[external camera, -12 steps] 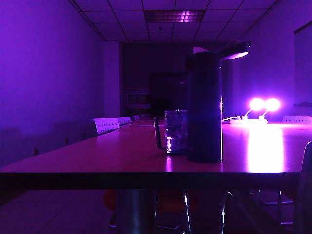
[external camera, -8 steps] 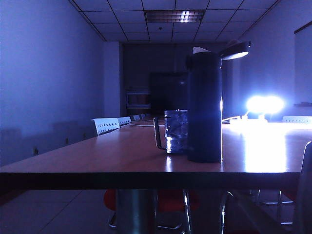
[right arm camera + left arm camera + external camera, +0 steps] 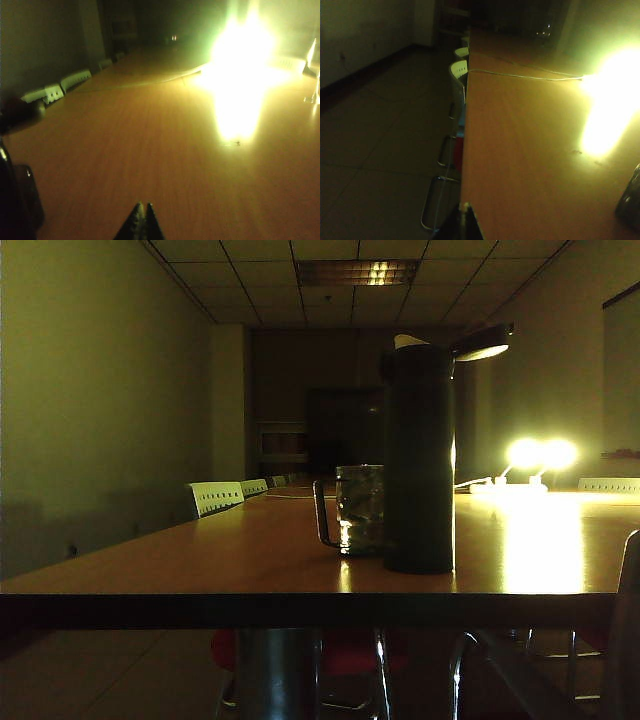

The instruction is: Pick up the black thermos cup, pour some water from it into the cup, and then put the thermos cup back on the table.

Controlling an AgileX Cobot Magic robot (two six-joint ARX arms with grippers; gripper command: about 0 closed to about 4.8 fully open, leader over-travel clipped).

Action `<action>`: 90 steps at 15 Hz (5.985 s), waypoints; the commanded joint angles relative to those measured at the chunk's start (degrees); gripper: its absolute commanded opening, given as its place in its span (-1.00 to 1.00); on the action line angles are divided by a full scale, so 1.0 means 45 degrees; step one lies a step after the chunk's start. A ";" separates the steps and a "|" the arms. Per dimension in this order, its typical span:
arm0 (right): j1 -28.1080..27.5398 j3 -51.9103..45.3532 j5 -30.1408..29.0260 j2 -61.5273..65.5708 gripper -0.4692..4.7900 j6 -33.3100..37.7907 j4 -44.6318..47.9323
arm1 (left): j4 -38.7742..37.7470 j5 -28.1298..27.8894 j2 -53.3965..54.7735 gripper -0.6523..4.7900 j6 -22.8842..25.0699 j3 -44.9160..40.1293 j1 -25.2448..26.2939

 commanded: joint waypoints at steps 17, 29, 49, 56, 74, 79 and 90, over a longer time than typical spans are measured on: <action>0.6028 0.3293 0.1569 0.7844 -0.84 0.0029 0.2399 | 0.0457 0.1117 0.9525 -0.78 0.0670 0.6470 -0.6606; 0.8014 0.3288 0.2429 1.6096 1.00 0.0277 1.0647 | 0.0423 0.1175 0.9525 -0.78 0.0583 0.6470 -0.6606; 0.6411 0.5037 0.0777 2.1090 1.00 0.0170 1.3036 | 0.0219 0.1511 0.9525 -0.78 0.0578 0.6470 -0.6606; 0.6348 0.5173 0.1933 2.1012 -0.43 -0.0544 1.2735 | -0.0024 0.1515 0.9525 -0.78 0.0588 0.6470 -0.6606; 0.4580 0.9636 0.2370 2.1260 -0.43 -0.8485 0.7907 | -0.1753 0.1695 1.0773 -0.78 0.1593 0.8820 -0.6606; 0.4260 0.9641 0.2506 2.1308 -0.43 -1.1239 0.7587 | -0.2317 0.1491 1.0773 -0.78 0.1938 0.8816 -0.6606; 0.4119 0.9636 0.2667 2.1308 -0.43 -1.3780 0.7630 | -0.2307 0.1457 1.0773 -0.78 0.1972 0.8816 -0.6606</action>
